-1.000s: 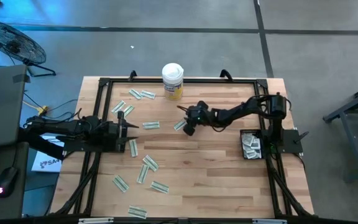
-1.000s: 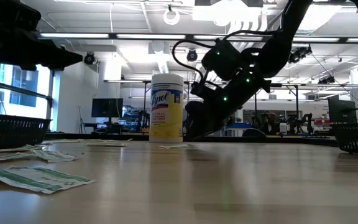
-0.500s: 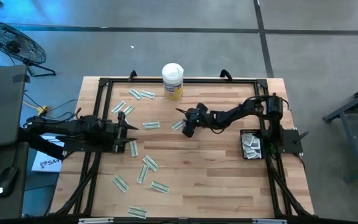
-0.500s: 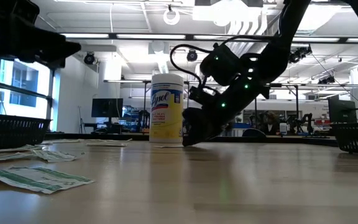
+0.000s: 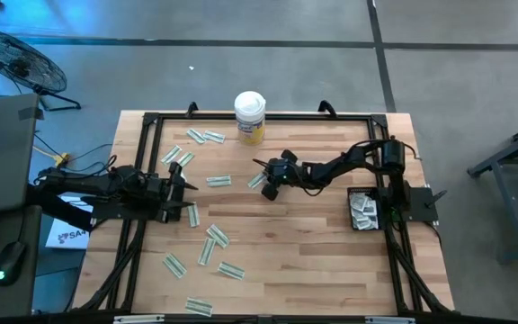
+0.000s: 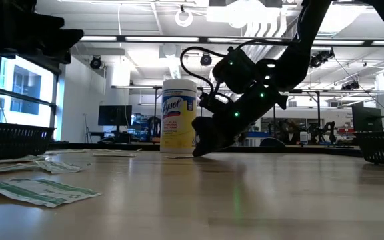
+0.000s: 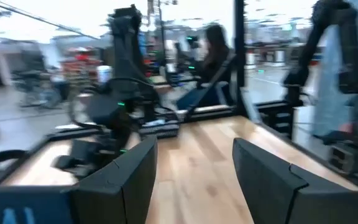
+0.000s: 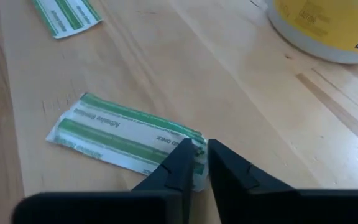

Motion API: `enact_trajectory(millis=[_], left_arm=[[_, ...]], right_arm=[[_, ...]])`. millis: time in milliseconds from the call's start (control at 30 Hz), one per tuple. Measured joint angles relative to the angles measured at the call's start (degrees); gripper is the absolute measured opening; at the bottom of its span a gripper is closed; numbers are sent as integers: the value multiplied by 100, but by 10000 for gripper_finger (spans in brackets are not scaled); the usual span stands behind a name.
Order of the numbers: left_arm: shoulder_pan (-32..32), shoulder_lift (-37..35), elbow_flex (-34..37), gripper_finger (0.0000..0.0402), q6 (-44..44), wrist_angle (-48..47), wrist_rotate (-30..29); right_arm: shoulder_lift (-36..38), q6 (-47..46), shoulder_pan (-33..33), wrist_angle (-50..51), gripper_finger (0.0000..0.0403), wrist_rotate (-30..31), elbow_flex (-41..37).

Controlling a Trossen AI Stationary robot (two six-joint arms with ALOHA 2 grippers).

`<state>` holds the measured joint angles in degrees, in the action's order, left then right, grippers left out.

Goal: Pick & Place First Aid Supplies
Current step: Put the bandage into the left black basket

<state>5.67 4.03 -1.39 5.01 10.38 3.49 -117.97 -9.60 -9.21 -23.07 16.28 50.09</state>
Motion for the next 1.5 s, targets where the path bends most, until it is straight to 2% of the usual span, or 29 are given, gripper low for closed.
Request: enact_trajectory(millis=[133,367,667,867,1033,1300,1500], left_arm=[[-2,183,43,206,8,12,-426],[-2,932,52,206,-302,481,-280],[-2,2110,61,206,-591,1320,-500],[-2,3235,41,215,-871,2327,-768],[-2,4264,-298,238,-1164,2449,-1131],[-2,6075,-955,257,-1341,3251,-1266],[-2,7386,-1598,257,-1492,3367,-1600]], right_arm=[[-1,-34,56,-1,6,34,-2],[101,547,458,-48,1,969,-44],[739,1901,955,-261,2,1090,-56],[773,3131,1202,-845,2,1315,-49],[774,3890,1407,-1435,1,1344,-48],[785,4615,1746,-2084,1,1294,-42],[786,4821,1989,-2322,1,1316,-37]])
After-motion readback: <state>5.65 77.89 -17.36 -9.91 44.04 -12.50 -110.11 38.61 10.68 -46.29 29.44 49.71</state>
